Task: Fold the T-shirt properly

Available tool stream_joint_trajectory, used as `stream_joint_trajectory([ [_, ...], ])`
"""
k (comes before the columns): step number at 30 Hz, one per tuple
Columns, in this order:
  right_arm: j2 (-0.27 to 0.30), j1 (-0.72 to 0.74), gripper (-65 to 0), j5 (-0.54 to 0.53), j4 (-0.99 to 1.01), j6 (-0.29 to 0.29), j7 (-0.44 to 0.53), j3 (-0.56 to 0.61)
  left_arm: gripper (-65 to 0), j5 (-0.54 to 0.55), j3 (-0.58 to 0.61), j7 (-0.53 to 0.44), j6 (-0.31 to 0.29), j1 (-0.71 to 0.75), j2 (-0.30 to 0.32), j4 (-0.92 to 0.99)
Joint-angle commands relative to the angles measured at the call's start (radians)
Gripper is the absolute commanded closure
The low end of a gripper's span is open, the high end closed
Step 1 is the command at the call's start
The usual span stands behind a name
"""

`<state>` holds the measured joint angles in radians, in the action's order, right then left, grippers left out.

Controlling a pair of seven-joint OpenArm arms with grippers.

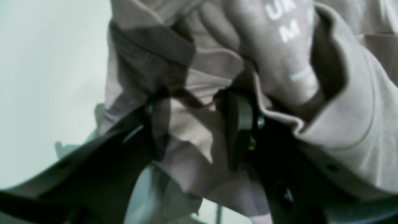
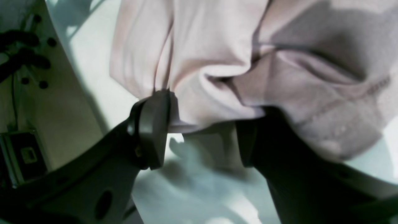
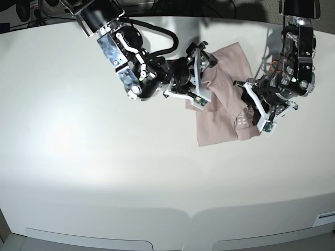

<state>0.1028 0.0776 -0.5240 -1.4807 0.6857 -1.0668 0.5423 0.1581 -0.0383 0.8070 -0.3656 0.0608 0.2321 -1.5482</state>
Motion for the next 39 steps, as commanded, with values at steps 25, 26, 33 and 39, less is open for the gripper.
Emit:
stream_joint_trajectory([
  [25,-0.001,0.019,-34.1,-0.008,-0.317,0.012,0.021,-0.244,-28.1,0.161,-0.006,-0.016,-0.113,-0.103,0.01,-0.013],
  [26,-0.001,0.028,-34.1,-0.008,-0.317,0.012,0.021,-0.276,-28.1,0.151,-0.006,-0.016,-0.113,-0.117,0.01,-0.013],
  [33,0.0,0.114,-34.1,-0.076,-0.318,0.012,0.019,-0.488,-28.1,0.016,-0.008,0.001,-0.003,-0.224,0.01,-0.103],
  [39,0.017,0.127,-34.1,-0.09,-0.32,0.012,0.002,-0.585,-28.1,0.018,-0.008,0.081,0.012,-0.196,0.021,-0.276],
])
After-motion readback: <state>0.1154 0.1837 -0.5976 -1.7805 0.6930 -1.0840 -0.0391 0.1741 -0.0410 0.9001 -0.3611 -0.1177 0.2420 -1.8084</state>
